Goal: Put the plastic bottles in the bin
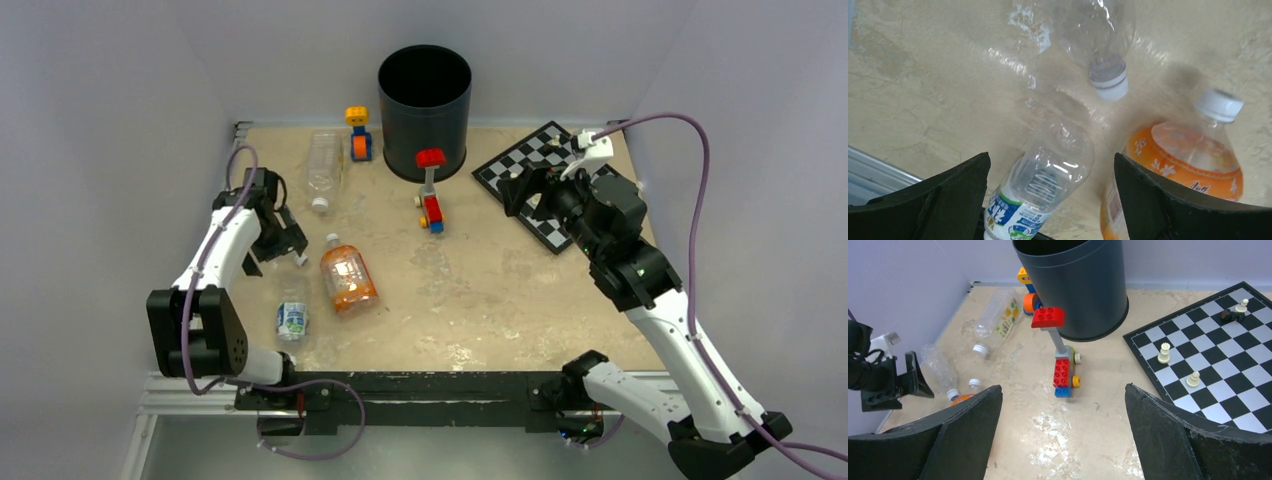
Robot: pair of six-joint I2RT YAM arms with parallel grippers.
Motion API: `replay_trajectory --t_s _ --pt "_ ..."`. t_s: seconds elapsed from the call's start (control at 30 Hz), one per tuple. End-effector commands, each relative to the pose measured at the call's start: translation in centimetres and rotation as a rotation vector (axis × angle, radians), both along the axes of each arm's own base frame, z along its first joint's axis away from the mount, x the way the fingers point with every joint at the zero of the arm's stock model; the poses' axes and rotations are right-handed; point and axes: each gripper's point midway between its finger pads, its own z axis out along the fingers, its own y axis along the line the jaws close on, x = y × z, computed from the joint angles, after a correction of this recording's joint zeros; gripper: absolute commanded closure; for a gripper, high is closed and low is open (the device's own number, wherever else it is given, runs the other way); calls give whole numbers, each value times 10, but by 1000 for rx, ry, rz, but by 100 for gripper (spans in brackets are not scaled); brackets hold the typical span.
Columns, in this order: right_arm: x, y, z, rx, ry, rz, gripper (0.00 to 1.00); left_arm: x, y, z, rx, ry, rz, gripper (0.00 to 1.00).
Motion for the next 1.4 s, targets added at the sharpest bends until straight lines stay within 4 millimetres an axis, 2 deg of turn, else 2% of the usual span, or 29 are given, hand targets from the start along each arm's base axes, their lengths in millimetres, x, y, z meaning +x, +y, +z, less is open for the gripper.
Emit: replay_trajectory --t_s 0.0,0.1,0.2,0.4,0.57,0.8,1.1,1.17,1.23,1.3,1.37 --pt "-11 -1 8 -25 2 31 4 42 18 -1 -79 -144 181 5" --pt "-20 -8 11 -42 -10 22 4 67 33 -6 -66 -157 244 4" --pt "-24 -18 3 -63 5 -10 3 94 39 -7 -59 -173 245 2" --pt "-31 -20 2 -39 27 -16 3 134 46 -15 -67 -165 207 3" --pt "-31 -20 -3 -33 36 -14 2 141 48 -30 -73 -122 192 14" --pt "-29 -16 -1 -29 32 -3 2 139 42 -43 -104 -97 166 12" --pt "-29 -12 -1 -17 30 13 2 145 36 -50 -137 -89 105 44" --pt "-29 -12 -3 -12 36 13 3 146 36 -44 -136 -96 93 53" --pt "-29 -13 -4 -11 36 8 2 152 38 -21 -123 -157 81 57" --pt "-29 -13 -3 -9 35 5 2 161 39 16 -113 -253 68 63" --pt "-29 -13 -2 -10 36 6 3 173 39 63 -104 -378 52 69"
